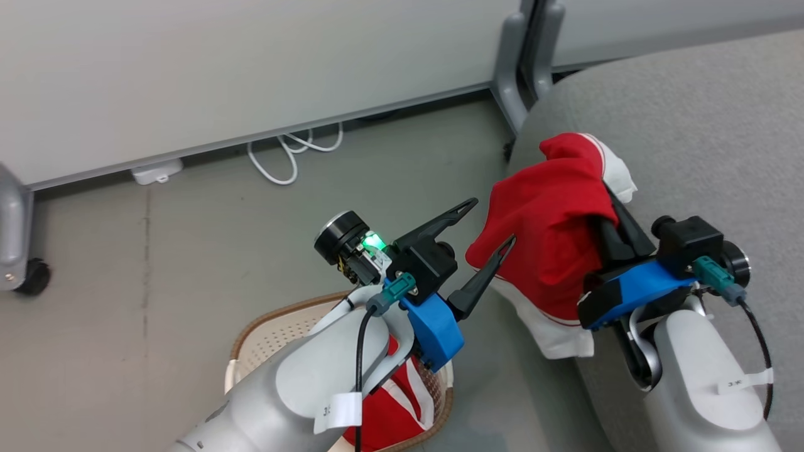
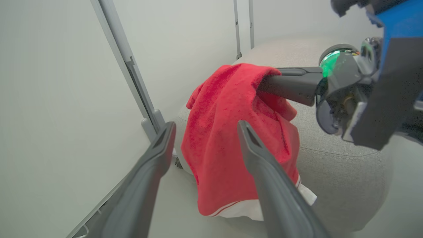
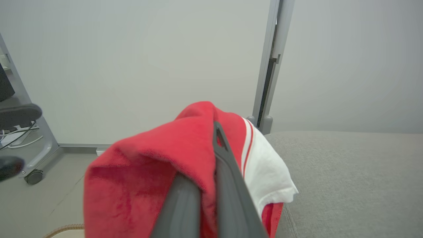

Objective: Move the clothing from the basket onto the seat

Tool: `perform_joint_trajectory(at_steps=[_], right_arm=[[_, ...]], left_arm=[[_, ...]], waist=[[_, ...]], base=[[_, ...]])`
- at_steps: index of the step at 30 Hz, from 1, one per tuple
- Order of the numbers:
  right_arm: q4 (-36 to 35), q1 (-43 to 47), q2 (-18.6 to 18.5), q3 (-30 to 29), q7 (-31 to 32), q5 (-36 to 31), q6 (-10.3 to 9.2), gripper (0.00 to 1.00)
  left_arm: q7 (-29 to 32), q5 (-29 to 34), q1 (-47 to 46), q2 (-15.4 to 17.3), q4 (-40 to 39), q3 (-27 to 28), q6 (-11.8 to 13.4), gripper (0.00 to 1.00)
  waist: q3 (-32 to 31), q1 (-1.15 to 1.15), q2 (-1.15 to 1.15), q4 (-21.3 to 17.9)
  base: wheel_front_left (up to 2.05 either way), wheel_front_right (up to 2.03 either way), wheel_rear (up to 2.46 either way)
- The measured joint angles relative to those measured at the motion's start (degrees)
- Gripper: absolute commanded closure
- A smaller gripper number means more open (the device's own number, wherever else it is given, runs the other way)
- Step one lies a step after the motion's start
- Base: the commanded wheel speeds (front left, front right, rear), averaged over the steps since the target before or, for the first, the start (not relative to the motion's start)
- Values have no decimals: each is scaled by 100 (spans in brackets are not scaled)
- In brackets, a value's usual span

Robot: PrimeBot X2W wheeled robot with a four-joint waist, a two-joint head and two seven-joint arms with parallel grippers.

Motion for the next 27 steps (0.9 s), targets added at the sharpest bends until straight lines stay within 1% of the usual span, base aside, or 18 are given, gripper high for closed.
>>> perform_joint_trajectory(at_steps=[11,16,21,27], right_arm=[[-412,23,3,-704,0,-65,0,100],[-591,109,-3,-982,0,-92,0,100],[-748,258,-8,-1235,0,-113,0,100],[-848,436,-1,-1486,0,-130,0,100]], left_arm=[[-4,220,53,163,-219,-60,5,0],[-4,257,90,171,-254,-97,-15,0],[-4,299,118,159,-254,-205,-54,0],[-4,339,141,137,-240,-249,-90,0]], waist=[[371,0,0,-711],[480,0,0,-1004],[562,0,0,-1258],[637,0,0,-1473]], base=[[0,0,0],[0,0,0],[0,0,0],[0,0,0]])
